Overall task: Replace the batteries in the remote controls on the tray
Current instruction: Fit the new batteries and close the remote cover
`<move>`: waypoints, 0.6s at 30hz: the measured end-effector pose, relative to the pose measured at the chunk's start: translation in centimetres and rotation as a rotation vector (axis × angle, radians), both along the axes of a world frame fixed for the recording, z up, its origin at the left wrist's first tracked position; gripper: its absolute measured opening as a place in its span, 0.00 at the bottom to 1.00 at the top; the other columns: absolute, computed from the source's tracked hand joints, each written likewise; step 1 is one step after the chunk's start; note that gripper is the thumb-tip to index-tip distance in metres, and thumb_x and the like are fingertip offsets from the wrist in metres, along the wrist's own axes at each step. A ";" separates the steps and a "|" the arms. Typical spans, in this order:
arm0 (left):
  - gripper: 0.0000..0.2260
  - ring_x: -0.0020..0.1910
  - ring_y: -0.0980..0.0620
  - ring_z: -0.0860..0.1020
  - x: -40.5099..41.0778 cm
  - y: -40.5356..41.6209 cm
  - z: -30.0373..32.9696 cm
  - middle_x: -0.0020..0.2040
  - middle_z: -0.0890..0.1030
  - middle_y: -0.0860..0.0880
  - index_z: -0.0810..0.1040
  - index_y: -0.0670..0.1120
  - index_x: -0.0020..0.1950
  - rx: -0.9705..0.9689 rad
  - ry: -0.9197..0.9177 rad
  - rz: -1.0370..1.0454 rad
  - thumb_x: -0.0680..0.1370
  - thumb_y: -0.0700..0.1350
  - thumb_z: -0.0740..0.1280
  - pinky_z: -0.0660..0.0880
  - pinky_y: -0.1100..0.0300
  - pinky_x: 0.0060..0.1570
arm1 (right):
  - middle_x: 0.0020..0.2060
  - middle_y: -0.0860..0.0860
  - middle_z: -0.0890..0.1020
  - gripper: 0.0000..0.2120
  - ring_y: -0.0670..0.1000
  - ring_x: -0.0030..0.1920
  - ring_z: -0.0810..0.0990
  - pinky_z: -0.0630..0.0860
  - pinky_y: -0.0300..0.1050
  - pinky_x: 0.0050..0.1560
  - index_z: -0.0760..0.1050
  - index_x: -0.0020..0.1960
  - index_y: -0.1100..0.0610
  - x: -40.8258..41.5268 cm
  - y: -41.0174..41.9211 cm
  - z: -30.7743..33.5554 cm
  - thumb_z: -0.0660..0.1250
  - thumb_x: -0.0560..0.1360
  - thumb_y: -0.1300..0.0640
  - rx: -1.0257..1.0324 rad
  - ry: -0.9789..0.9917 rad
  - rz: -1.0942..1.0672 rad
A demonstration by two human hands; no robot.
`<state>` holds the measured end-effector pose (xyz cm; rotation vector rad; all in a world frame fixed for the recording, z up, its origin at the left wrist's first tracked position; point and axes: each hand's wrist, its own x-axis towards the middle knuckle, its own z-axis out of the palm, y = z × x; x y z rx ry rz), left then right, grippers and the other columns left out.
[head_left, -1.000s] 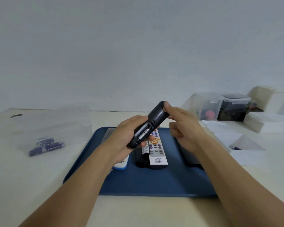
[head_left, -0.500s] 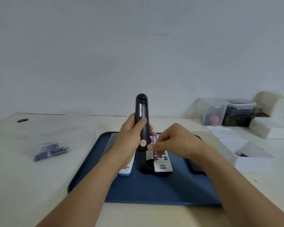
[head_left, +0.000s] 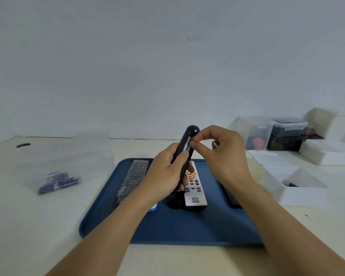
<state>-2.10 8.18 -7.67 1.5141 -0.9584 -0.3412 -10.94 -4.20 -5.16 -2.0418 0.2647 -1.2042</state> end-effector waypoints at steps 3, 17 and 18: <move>0.08 0.30 0.46 0.78 -0.1 0.1 -0.1 0.38 0.83 0.49 0.76 0.49 0.55 -0.002 -0.029 0.015 0.86 0.48 0.58 0.76 0.53 0.31 | 0.38 0.44 0.85 0.04 0.36 0.34 0.77 0.66 0.29 0.38 0.83 0.41 0.54 0.0 0.3 0.1 0.75 0.72 0.61 0.008 -0.040 -0.018; 0.08 0.29 0.48 0.78 0.2 0.5 -0.8 0.36 0.82 0.50 0.76 0.48 0.54 0.056 -0.139 0.062 0.86 0.48 0.59 0.77 0.56 0.29 | 0.38 0.43 0.83 0.05 0.41 0.40 0.79 0.70 0.30 0.40 0.80 0.41 0.53 0.5 0.2 -0.2 0.73 0.74 0.61 0.017 -0.010 0.030; 0.08 0.29 0.48 0.78 0.1 0.3 -0.8 0.36 0.82 0.50 0.76 0.47 0.54 0.055 -0.109 0.043 0.86 0.48 0.59 0.76 0.56 0.28 | 0.37 0.44 0.83 0.05 0.41 0.40 0.79 0.70 0.31 0.40 0.80 0.41 0.53 0.4 0.1 -0.3 0.73 0.74 0.61 0.023 -0.009 0.039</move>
